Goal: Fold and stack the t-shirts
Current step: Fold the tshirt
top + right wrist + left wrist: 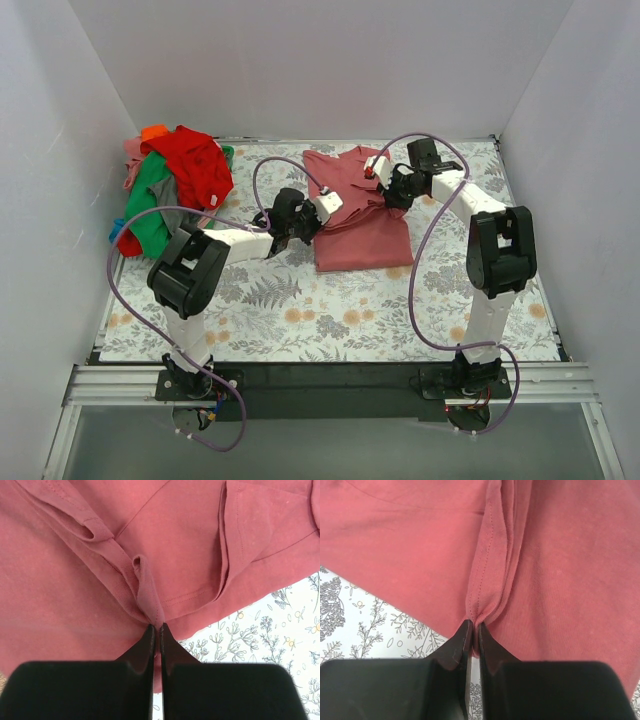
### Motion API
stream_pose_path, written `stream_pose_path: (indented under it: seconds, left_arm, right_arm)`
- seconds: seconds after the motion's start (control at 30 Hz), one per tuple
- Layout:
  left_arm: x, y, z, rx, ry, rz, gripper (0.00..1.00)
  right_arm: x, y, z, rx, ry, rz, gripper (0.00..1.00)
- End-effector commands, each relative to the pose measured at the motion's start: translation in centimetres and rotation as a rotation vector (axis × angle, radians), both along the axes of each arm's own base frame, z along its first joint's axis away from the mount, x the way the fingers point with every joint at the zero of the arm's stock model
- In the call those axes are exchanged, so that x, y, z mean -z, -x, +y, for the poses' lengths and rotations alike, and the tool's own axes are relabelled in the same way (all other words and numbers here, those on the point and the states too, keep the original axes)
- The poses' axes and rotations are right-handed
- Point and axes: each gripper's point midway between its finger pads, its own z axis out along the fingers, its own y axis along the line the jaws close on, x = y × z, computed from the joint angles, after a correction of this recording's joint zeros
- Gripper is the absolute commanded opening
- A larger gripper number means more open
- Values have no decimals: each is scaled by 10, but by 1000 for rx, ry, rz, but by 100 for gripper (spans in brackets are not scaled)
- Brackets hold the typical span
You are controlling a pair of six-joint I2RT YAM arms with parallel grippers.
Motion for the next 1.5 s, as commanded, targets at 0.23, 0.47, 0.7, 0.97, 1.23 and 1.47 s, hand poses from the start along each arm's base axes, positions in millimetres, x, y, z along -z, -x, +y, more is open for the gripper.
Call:
stream_pose_path:
  seconds: [0.23, 0.47, 0.7, 0.97, 1.23, 1.47]
  left_arm:
    - [-25, -27, 1, -72, 30, -104, 0]
    - [-20, -31, 0, -81, 25, -99, 0]
    - [-17, -36, -2, -88, 20, -92, 0]
    - [-36, -78, 20, -400, 67, -128, 47]
    - [-141, -83, 37, -528, 209, -253, 72]
    - [-126, 53, 18, 24, 174, -96, 73]
  right_arm:
    - [-14, -26, 1, 36, -20, -57, 1]
    - [-9, -30, 3, 41, -17, -52, 1]
    - [-6, -38, 2, 56, -14, -53, 1]
    - [-25, -92, -8, 315, -45, -161, 55]
    - [-63, -109, -42, 603, -147, -197, 66]
    - [-52, -2, -27, 233, -384, 193, 70]
